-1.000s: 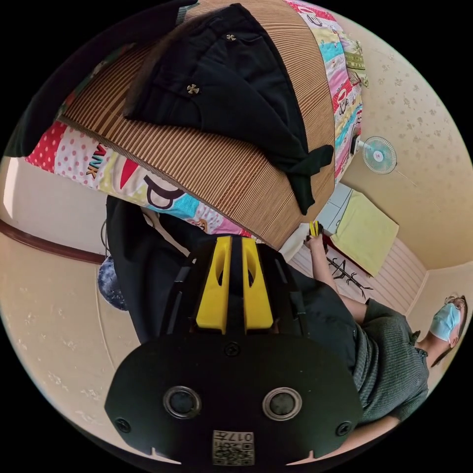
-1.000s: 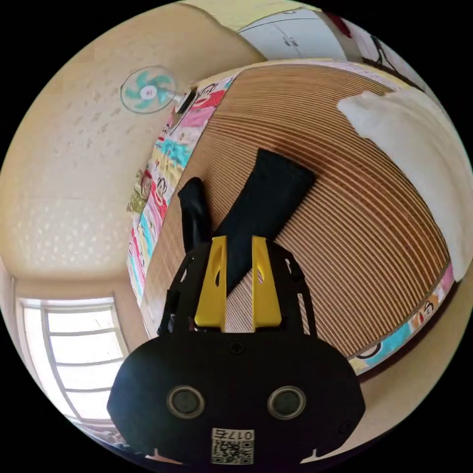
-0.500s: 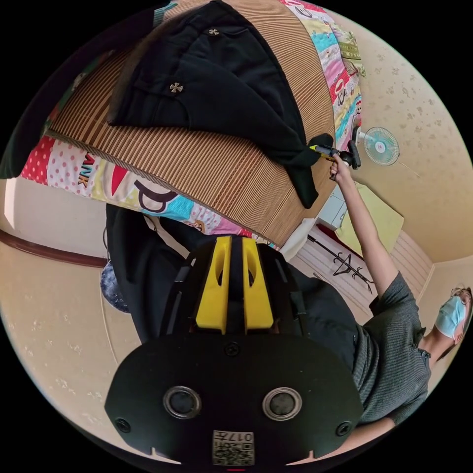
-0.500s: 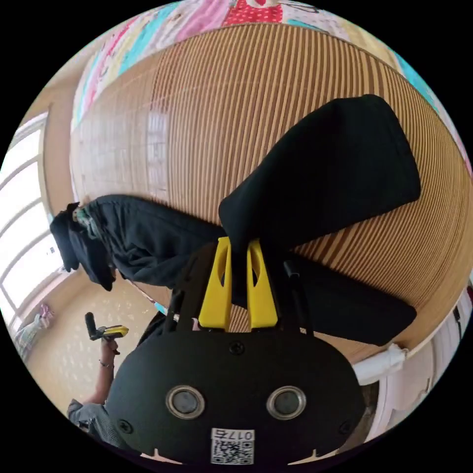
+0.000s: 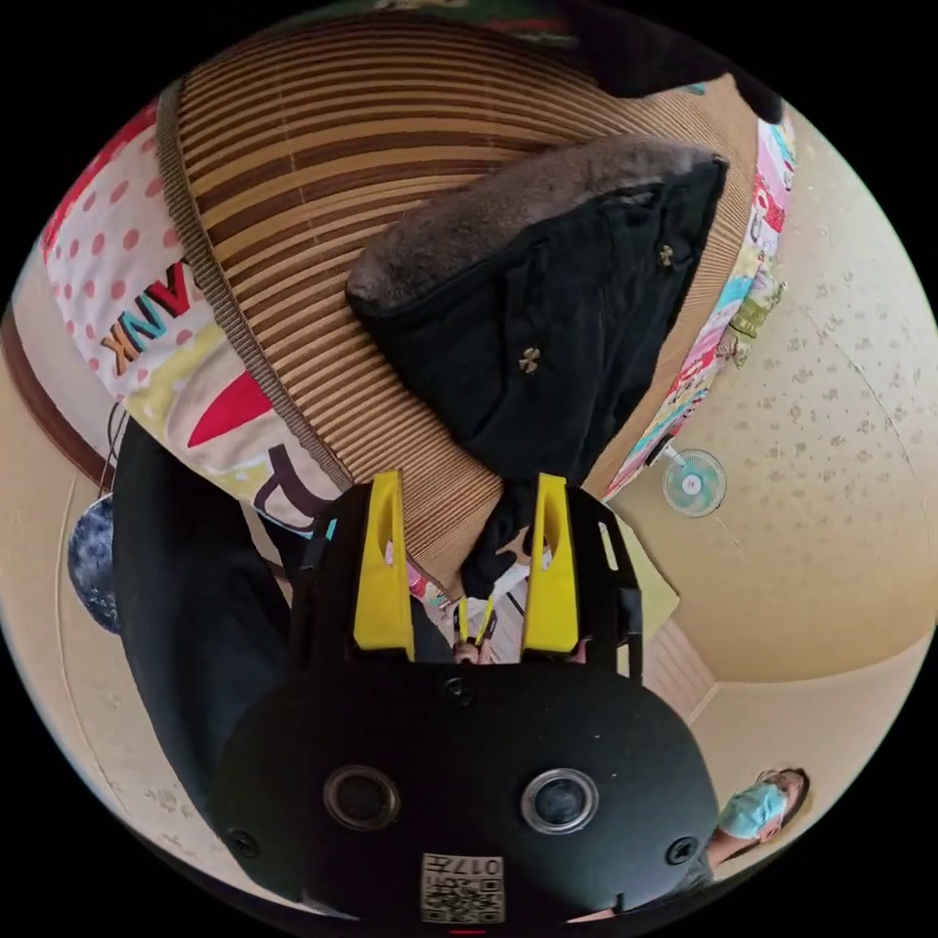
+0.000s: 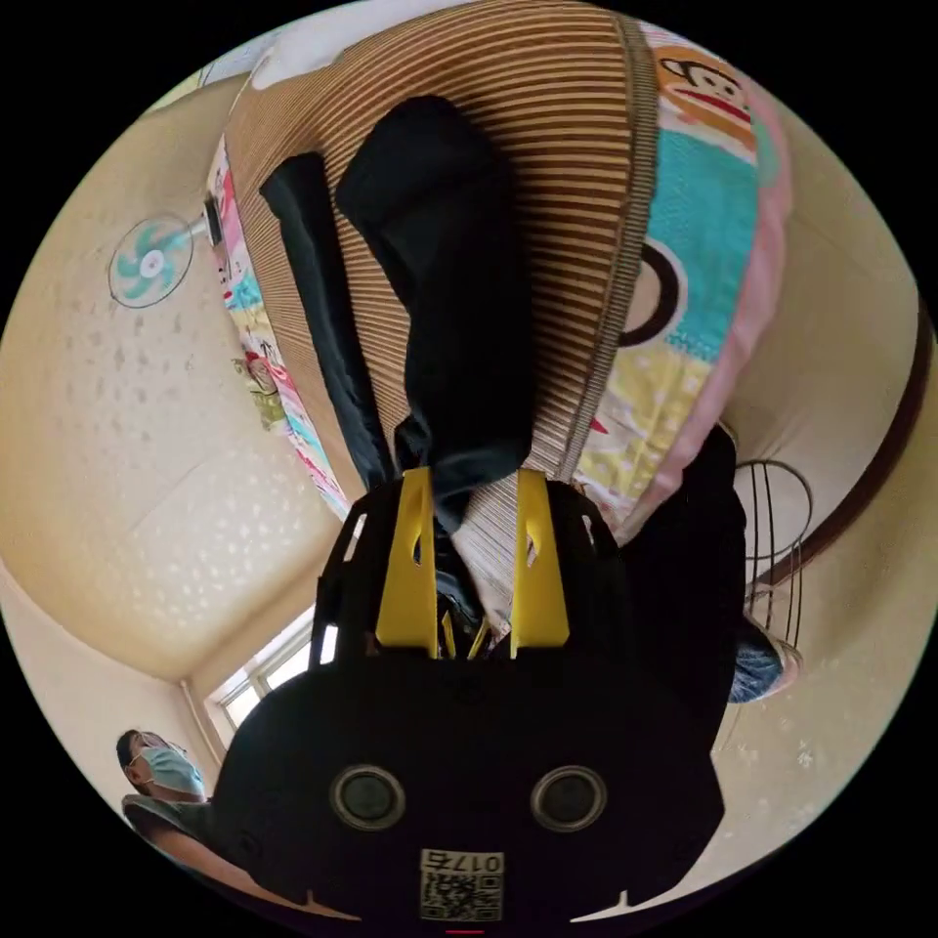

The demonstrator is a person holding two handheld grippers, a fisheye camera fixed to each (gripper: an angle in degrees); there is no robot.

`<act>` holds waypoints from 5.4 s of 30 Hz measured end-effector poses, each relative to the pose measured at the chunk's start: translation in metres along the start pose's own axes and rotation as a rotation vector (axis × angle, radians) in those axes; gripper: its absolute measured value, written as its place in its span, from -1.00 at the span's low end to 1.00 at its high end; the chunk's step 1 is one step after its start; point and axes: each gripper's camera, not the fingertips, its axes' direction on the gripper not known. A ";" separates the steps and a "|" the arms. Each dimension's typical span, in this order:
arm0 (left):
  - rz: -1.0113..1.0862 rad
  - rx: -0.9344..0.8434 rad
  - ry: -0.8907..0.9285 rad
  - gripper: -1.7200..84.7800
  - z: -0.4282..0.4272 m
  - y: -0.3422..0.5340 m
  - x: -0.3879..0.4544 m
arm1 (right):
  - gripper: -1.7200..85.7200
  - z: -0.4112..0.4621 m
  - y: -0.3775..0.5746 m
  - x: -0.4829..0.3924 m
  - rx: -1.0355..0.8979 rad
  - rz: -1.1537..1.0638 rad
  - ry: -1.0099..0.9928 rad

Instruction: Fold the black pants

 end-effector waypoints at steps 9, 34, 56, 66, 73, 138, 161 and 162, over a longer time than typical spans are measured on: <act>-0.065 0.044 0.270 -0.86 -0.018 -0.025 -0.024 | -0.58 -0.061 0.021 0.029 0.092 0.030 -0.180; 0.390 0.164 0.018 -0.97 -0.168 0.042 0.000 | -0.89 -0.204 -0.012 -0.076 0.028 -0.634 -0.356; 0.154 0.139 -0.117 -0.71 -0.104 0.077 -0.046 | -0.87 -0.168 -0.076 -0.102 0.000 -0.328 -0.005; 0.085 0.207 -0.067 -0.64 -0.088 0.075 -0.069 | -0.91 -0.244 0.004 -0.011 0.183 -0.061 -0.074; -0.001 0.283 0.056 -0.75 -0.060 0.078 -0.081 | -0.92 -0.226 0.036 0.017 0.205 0.025 -0.185; 0.560 -0.009 -0.588 -0.93 0.030 0.205 0.079 | -0.88 0.226 0.026 -0.268 -0.745 -1.024 1.444; 0.673 0.016 0.204 -0.90 -0.051 0.005 0.089 | -0.80 0.122 0.136 -0.095 -0.528 -0.318 1.276; 0.750 0.024 0.249 -0.91 -0.069 0.021 0.087 | -0.81 0.118 0.137 -0.090 -0.518 -0.292 1.257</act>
